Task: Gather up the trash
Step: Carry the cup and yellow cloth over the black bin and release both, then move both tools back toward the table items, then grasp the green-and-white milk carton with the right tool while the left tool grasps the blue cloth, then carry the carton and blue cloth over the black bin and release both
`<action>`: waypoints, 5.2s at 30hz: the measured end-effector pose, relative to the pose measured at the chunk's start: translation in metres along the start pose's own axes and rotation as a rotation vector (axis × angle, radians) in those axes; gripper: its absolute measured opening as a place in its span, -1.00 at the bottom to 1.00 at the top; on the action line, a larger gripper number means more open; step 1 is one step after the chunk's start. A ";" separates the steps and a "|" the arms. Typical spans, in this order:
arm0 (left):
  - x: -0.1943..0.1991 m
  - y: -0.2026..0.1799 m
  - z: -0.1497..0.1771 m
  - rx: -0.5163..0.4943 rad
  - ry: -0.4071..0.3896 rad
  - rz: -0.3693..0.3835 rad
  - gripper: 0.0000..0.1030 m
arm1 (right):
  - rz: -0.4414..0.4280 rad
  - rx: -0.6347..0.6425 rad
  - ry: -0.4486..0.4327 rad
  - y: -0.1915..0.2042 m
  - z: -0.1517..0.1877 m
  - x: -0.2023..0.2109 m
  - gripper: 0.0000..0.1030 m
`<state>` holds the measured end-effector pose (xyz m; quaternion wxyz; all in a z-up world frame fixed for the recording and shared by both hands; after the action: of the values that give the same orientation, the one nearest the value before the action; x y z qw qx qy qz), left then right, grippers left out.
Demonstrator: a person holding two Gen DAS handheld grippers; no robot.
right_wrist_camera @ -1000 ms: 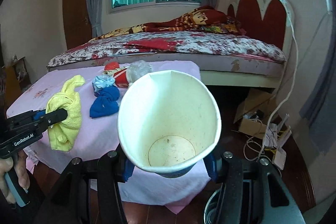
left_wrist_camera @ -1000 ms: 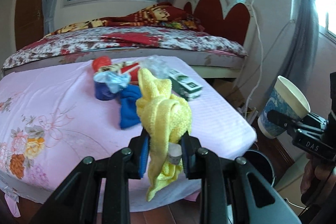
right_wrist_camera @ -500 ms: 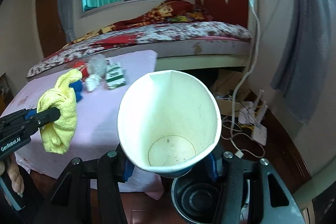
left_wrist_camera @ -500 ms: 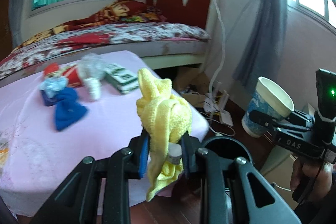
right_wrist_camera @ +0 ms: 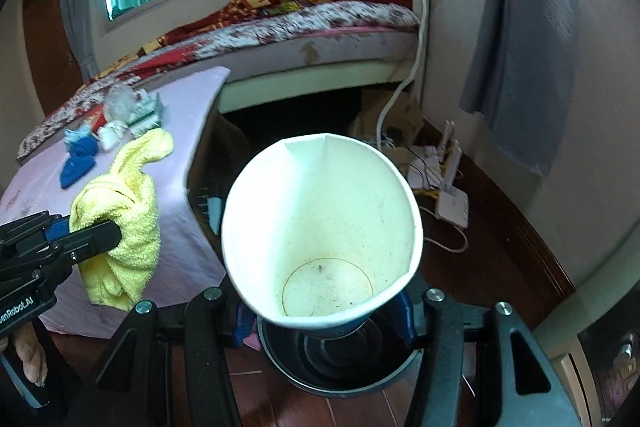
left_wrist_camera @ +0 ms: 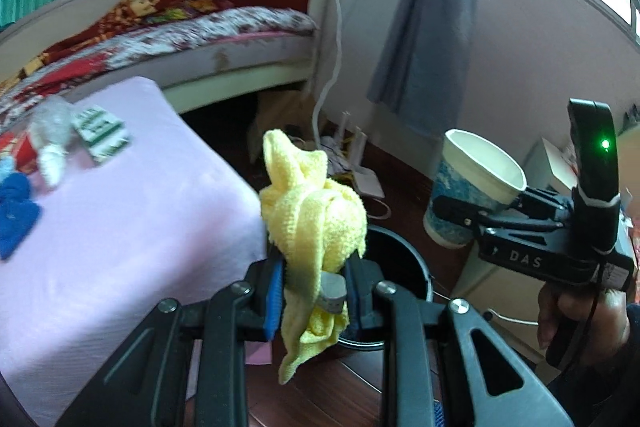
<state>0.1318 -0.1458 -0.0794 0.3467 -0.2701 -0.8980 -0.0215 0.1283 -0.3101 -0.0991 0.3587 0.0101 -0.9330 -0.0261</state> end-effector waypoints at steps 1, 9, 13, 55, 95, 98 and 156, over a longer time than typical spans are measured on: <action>-0.005 -0.005 0.002 -0.002 0.012 0.012 -0.48 | 0.002 -0.006 0.012 -0.006 0.006 -0.002 0.11; -0.044 -0.022 0.024 -0.010 0.107 0.070 -0.48 | 0.022 -0.016 0.114 -0.029 0.043 -0.042 0.11; -0.062 -0.029 0.038 -0.020 0.157 0.092 -0.48 | 0.031 -0.014 0.177 -0.040 0.063 -0.060 0.11; 0.015 0.056 -0.013 0.147 -0.069 -0.217 0.99 | 0.037 0.005 0.096 0.005 -0.022 -0.043 1.00; 0.098 0.283 0.000 0.342 -0.112 -0.538 0.73 | -0.262 0.248 0.050 0.252 -0.111 -0.098 1.00; 0.087 0.294 -0.003 0.351 -0.104 -0.539 0.69 | -0.271 0.261 0.053 0.262 -0.119 -0.114 1.00; 0.078 0.230 -0.001 0.318 -0.056 -0.364 -0.80 | -0.196 0.386 0.026 0.203 -0.120 -0.072 0.08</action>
<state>0.1999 0.0870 -0.0630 0.3504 -0.0463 -0.9331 0.0657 0.2619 -0.1095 -0.0473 0.3581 0.1694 -0.9105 0.1185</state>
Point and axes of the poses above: each gripper's, at about its wrist camera, not at the fingertips, and x roughly against the way its jaws point, y to its left, z to its underside, the point moved 8 cm from there along -x, roughly the way its jaws point, and after that the axes turned 1 degree about x, right-handed, at the moved point
